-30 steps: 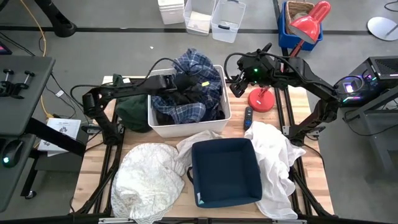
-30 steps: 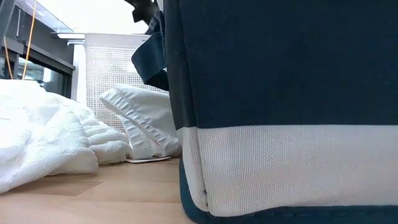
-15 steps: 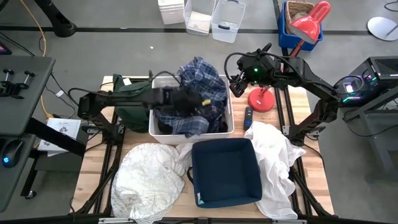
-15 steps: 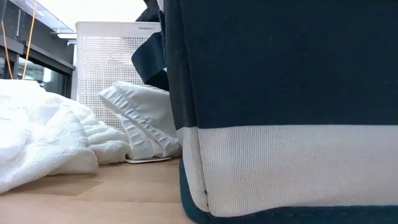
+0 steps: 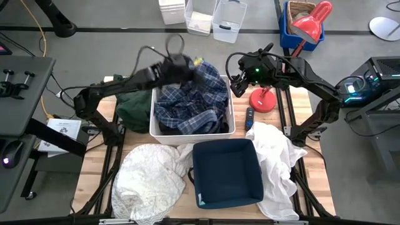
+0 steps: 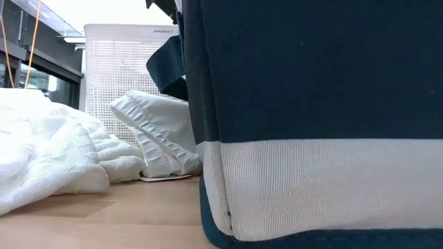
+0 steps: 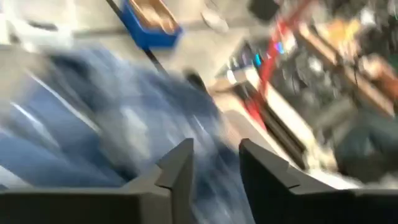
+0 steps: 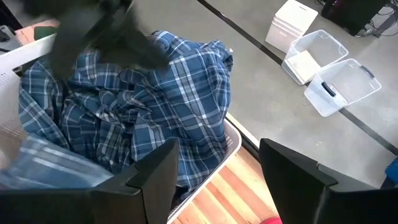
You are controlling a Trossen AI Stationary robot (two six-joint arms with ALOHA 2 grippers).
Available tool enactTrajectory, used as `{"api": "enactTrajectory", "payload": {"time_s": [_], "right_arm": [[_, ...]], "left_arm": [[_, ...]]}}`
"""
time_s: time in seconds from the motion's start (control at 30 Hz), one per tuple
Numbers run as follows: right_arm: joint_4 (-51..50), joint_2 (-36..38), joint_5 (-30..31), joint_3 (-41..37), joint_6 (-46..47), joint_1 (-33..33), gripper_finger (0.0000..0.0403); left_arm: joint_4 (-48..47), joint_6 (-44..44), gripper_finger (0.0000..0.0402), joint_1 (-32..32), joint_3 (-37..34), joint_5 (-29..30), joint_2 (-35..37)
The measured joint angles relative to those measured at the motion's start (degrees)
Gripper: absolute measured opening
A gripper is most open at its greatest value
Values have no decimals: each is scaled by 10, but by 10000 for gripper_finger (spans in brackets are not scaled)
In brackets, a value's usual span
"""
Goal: Sort clothes
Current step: Put the blue polo into the white laundry bin
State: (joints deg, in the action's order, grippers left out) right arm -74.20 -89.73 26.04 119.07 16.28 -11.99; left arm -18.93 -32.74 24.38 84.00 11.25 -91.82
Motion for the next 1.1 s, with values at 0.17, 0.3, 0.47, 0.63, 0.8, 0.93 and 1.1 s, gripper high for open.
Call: {"api": "enactTrajectory", "payload": {"time_s": [0.17, 0.3, 0.47, 0.63, 0.8, 0.93, 1.1], "right_arm": [[-1, 0, -1, 0, 16, 0, 220], [-1, 0, -9, 0, 20, 0, 220], [-1, 0, -13, 0, 39, 0, 220], [0, 0, -13, 0, 43, 0, 220], [9, 0, -15, 0, 48, 0, 220], [7, 0, -20, 0, 63, 0, 220], [7, 0, -23, 0, 77, 0, 220]], "left_arm": [[13, -45, 168, 106, -1, -68, -29], [11, -77, 192, 175, 0, -123, -48], [-17, -102, 210, 231, -1, -125, -65], [-29, -130, 209, 258, 0, -172, -97], [-35, -146, 178, 253, 0, -200, -151], [-27, -125, 107, 241, 0, -175, -173], [-57, -112, 11, 238, 0, -98, -185]]}}
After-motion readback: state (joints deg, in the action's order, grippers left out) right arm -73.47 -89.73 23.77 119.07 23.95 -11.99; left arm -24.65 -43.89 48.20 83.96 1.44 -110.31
